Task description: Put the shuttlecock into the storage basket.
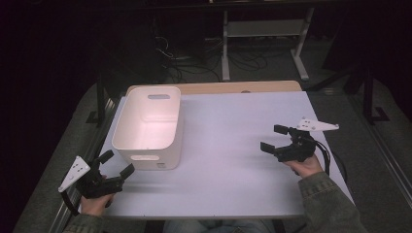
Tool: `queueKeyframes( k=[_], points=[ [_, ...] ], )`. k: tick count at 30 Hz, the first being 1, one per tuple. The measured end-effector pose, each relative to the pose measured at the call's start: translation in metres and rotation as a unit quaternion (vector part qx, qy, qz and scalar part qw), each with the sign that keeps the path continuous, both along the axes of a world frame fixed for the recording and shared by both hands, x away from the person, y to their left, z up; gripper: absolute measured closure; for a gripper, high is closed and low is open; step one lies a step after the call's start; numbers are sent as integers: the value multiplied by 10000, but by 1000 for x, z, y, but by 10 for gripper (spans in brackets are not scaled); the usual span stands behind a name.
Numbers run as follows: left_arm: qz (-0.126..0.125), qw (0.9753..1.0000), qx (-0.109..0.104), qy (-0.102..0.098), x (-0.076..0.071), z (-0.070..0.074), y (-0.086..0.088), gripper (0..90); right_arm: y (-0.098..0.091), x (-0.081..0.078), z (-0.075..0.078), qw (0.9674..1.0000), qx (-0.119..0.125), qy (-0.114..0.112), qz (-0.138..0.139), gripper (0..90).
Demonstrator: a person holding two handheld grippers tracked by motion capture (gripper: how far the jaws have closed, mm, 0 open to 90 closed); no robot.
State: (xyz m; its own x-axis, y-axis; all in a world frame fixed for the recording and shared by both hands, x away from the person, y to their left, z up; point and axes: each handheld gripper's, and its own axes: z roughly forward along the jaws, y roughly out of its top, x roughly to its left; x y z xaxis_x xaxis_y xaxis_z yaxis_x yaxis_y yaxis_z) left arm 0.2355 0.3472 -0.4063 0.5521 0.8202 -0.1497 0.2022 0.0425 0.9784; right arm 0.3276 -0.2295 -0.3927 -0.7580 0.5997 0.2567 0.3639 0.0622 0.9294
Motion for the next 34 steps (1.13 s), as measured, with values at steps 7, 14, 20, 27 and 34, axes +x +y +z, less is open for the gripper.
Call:
queueKeyframes(
  k=[7, 14, 20, 27, 34],
  points=[
    [-2, 10000, 8, 8, 0, 0, 0, 0, -8, -7, -9, 9999, -72, 24, -94, 0],
    [-4, 10000, 13, 13, 0, 0, 0, 0, -16, -16, -13, 9997, -131, -44, -197, 0],
    [-2, 10000, 30, 15, 0, 0, 1, 0, -25, -25, -17, 9992, -158, -203, -304, 0],
    [-2, 10000, 15, 20, 0, 0, 0, 0, -37, -38, -26, 9986, -175, -178, -467, 0],
    [-27, 10000, 73, 45, 1, 0, 1, 0, -44, -46, -30, 9984, -169, -222, -489, 0]
  ],
)
